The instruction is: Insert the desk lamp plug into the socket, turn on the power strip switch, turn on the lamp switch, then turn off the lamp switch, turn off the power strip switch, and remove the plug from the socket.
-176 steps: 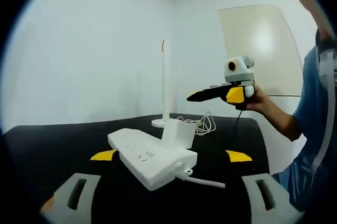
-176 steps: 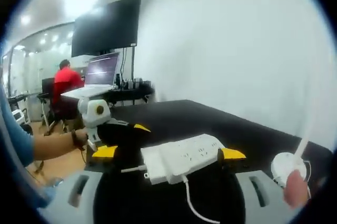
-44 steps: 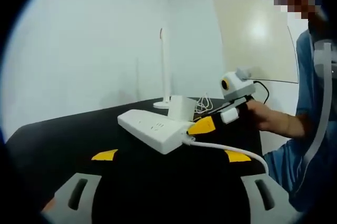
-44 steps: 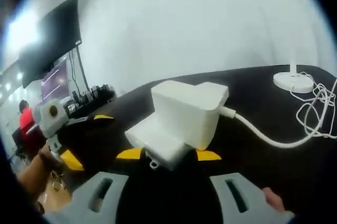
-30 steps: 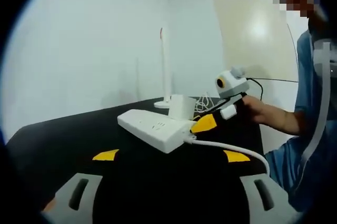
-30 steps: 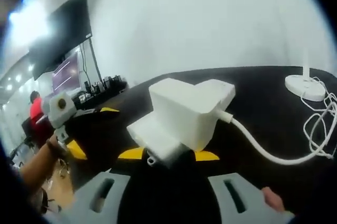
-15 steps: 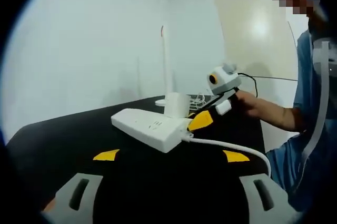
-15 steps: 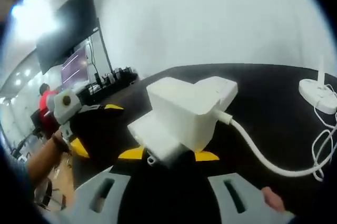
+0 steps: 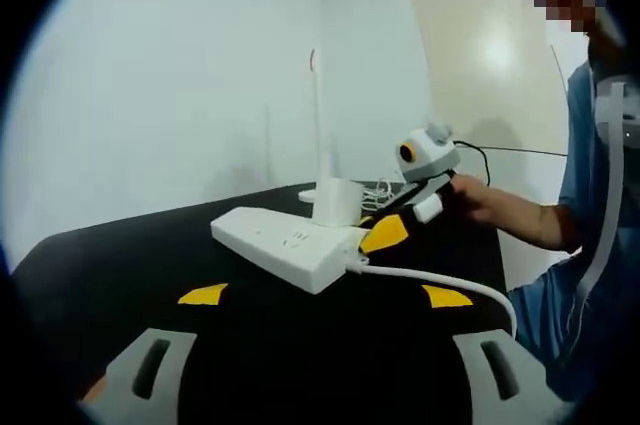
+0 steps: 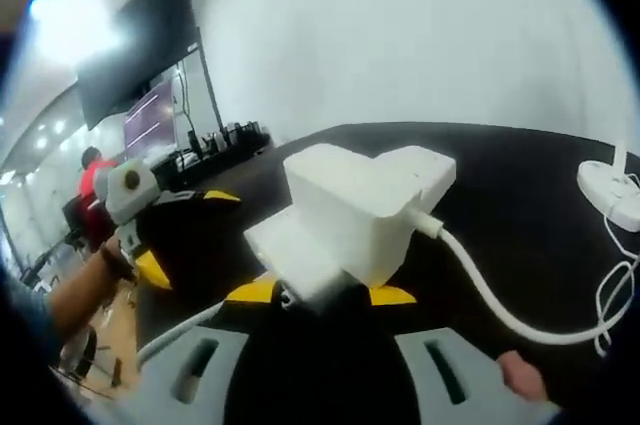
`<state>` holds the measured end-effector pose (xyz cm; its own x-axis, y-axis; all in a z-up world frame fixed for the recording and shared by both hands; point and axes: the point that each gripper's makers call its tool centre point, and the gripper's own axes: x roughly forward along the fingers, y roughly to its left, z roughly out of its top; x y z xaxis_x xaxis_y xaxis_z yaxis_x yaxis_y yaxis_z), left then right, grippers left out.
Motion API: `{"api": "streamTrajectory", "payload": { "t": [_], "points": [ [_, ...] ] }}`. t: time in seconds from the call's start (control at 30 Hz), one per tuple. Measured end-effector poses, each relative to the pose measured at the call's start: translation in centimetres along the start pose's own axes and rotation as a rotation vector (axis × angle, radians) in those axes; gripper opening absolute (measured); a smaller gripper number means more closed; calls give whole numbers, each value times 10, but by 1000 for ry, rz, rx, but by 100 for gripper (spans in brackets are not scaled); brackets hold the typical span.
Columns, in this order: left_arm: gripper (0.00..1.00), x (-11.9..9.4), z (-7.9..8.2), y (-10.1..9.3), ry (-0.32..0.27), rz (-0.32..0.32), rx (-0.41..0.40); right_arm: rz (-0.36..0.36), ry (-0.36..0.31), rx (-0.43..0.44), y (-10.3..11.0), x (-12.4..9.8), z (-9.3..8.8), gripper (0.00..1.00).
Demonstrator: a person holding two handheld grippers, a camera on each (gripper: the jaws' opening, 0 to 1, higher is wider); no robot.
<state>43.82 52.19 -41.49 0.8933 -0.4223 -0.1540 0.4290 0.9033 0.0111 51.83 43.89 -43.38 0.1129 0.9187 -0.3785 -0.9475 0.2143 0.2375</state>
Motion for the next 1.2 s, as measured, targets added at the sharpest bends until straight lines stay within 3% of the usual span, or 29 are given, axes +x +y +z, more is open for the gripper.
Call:
{"api": "streamTrajectory", "payload": {
  "t": [0.2,0.37,0.5,0.63,0.87,1.2],
  "points": [
    [71,0,1,0,-7,3,-5,3,-7,-1,3,-13,1,33],
    [71,1,0,2,-9,9,-4,78,27,17,17,-26,-6,33],
    [70,1,-1,2,-10,10,-3,76,34,-3,18,-41,-10,33],
    [70,1,-1,2,-10,13,-5,121,-5,20,22,-58,-1,33],
    [70,2,0,4,-12,26,-6,121,-31,0,13,-89,9,32],
    [69,1,1,8,-15,41,-12,69,-64,-60,-21,-129,23,29]
  ]
}}
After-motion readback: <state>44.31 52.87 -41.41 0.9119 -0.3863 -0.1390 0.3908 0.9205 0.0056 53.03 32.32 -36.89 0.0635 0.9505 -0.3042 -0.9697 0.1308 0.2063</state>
